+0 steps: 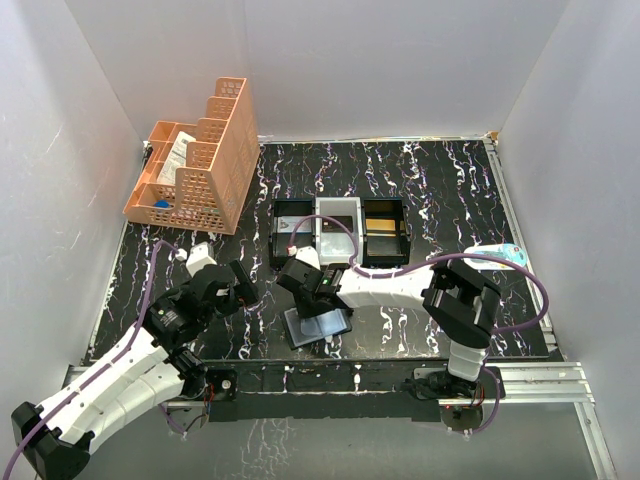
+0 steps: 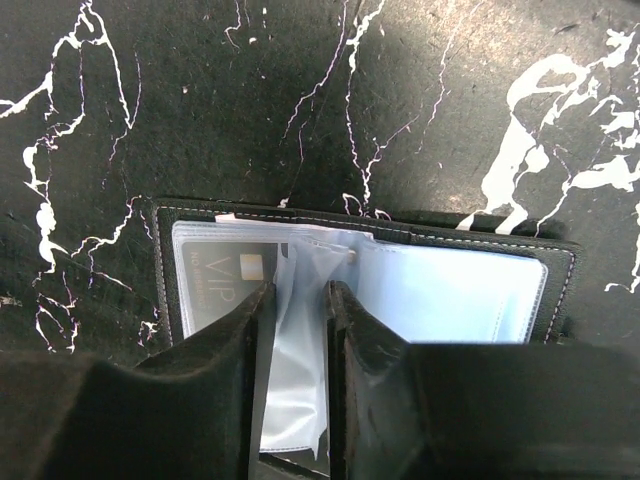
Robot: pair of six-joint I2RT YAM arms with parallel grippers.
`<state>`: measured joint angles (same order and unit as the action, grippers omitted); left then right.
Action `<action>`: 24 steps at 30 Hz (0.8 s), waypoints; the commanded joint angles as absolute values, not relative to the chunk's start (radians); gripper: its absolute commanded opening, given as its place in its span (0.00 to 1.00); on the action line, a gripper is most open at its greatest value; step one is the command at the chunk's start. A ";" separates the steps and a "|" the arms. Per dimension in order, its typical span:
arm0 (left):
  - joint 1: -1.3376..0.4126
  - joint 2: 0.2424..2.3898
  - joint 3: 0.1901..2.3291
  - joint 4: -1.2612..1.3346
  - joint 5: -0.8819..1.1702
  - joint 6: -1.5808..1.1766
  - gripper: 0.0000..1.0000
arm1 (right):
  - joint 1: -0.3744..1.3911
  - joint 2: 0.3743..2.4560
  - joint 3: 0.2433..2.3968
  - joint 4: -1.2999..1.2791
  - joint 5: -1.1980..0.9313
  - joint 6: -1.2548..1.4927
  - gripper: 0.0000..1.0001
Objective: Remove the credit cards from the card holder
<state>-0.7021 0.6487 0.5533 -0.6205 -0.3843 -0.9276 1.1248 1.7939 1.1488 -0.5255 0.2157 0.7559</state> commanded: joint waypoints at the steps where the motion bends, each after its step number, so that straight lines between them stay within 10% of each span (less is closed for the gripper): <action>1: -0.696 0.642 0.538 -0.594 -0.347 -0.917 0.99 | 1.120 1.751 1.123 -0.499 0.230 0.768 0.21; 16: -0.696 0.681 0.459 -0.279 -0.008 -0.826 0.99 | 0.845 1.457 0.833 -0.244 -0.072 0.824 0.27; 24: -0.697 0.686 0.474 -0.333 -0.128 -0.898 0.99 | 0.879 1.409 0.865 -0.286 -0.067 0.747 0.52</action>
<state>-0.7021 0.7181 0.4614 -0.2962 -0.0582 -0.8570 0.8425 1.4513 0.8310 -0.3153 -0.0635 0.7860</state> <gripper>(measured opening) 0.986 0.485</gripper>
